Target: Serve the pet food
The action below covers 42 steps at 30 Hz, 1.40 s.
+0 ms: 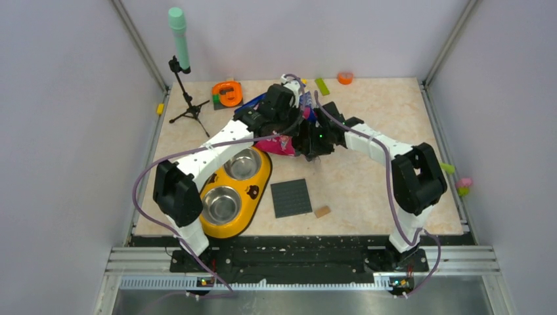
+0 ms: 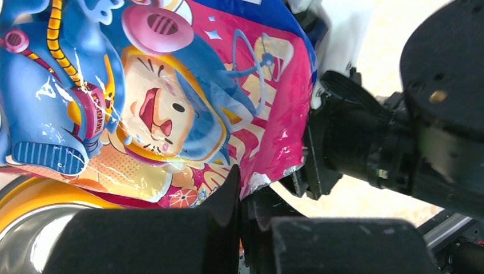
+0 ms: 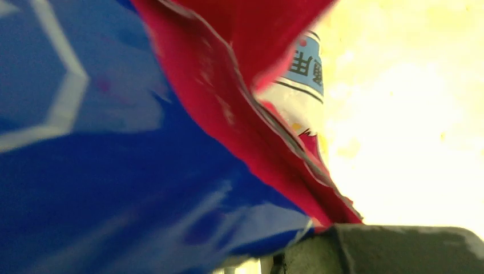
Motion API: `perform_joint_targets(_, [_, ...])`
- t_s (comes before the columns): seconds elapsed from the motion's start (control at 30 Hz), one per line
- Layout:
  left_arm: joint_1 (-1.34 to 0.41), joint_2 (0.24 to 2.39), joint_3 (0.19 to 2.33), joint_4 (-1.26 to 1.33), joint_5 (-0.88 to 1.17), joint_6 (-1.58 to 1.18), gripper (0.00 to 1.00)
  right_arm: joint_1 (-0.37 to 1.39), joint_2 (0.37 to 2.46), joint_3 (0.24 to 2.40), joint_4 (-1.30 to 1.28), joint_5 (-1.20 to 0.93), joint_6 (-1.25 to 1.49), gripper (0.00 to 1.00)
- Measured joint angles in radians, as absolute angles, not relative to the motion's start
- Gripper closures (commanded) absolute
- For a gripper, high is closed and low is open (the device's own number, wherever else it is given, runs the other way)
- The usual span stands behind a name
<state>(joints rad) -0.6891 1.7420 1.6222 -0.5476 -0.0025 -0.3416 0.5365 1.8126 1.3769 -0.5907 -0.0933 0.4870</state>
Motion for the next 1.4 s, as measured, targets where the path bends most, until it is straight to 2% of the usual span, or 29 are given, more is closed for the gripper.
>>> perform_joint_targets(0.23, [-0.67, 1.75, 1.622, -0.54, 0.017, -0.347, 1.0, 0.542, 1.809, 1.202, -0.24, -0.087, 0.393, 1.0])
perform_joint_targets(0.47, [-0.642, 1.766, 1.623, -0.53, 0.065, -0.377, 1.0, 0.545, 1.808, 1.119, -0.051, -0.085, 0.292, 1.0])
perform_joint_targets(0.67, [-0.612, 1.766, 1.633, -0.533, 0.115, -0.402, 1.0, 0.566, 1.768, 1.121, -0.109, -0.052, 0.194, 1.0])
perform_joint_targets(0.93, [-0.585, 1.767, 1.64, -0.544, 0.163, -0.419, 1.0, 0.569, 1.686, 1.15, -0.324, -0.039, 0.074, 1.0])
perform_joint_targets(1.4, [-0.551, 1.777, 1.64, -0.53, 0.255, -0.444, 1.0, 0.604, 1.448, 1.052, -0.41, -0.04, -0.094, 1.0])
